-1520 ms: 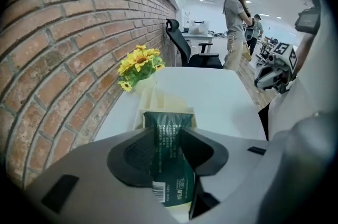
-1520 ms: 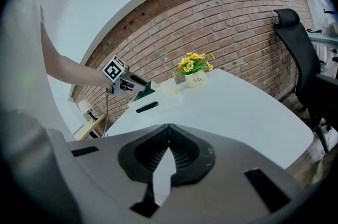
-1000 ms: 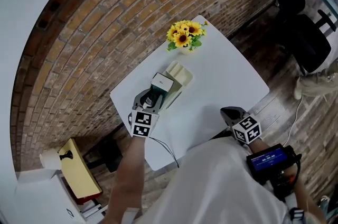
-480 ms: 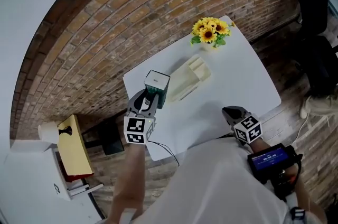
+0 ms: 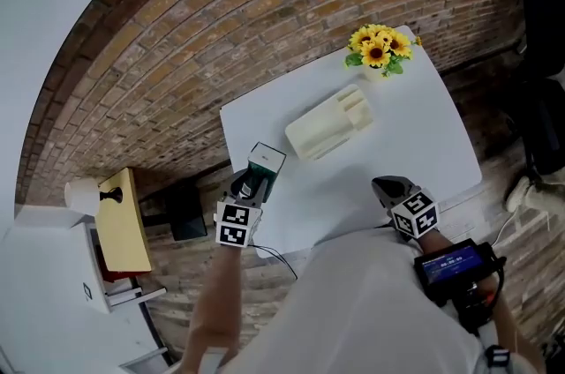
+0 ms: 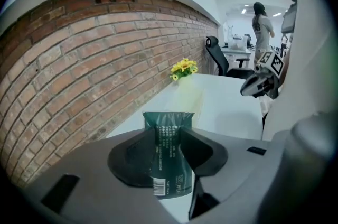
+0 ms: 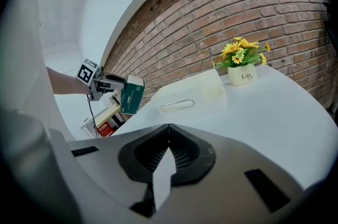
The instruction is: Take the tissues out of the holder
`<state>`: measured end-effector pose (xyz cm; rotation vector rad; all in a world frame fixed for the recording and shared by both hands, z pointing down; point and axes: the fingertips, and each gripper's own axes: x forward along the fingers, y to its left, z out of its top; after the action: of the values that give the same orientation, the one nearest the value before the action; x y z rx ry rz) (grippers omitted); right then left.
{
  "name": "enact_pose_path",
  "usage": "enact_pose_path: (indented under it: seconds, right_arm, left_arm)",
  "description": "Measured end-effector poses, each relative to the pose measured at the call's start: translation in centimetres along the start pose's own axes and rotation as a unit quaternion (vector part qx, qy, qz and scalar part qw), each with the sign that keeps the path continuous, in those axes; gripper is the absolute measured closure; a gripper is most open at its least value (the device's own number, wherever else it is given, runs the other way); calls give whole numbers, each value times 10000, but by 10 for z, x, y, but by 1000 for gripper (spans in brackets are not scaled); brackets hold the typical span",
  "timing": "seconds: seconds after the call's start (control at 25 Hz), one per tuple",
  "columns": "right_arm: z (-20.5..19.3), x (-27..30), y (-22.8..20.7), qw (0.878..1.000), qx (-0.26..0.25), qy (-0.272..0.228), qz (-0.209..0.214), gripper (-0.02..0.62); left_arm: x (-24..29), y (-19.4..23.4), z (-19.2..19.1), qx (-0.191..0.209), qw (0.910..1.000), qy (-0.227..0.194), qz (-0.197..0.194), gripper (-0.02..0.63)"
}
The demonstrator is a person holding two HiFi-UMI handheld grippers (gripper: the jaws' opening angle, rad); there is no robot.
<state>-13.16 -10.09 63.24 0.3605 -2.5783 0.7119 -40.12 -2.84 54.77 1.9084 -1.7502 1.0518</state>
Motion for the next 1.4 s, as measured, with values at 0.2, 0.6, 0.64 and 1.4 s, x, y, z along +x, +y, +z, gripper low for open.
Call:
enact_pose_path:
  seconds: [0.2, 0.6, 0.64, 1.4]
  right_arm:
    - [-6, 0, -1, 10000, 67, 33, -47, 589]
    - [-11, -5, 4, 9996, 107, 18, -266, 589]
    - [-11, -6, 3, 9995, 115, 15, -287, 589]
    - [-14, -7, 7, 9982, 57, -98, -588, 589]
  left_arm:
    - [20, -20, -44, 256, 9963, 694, -439, 446]
    - [70, -28, -53, 587, 9867, 1163, -976, 445]
    - [75, -29, -54, 590, 9860, 1189, -1008, 445]
    - [101, -7, -61, 606, 9914, 955, -652, 443]
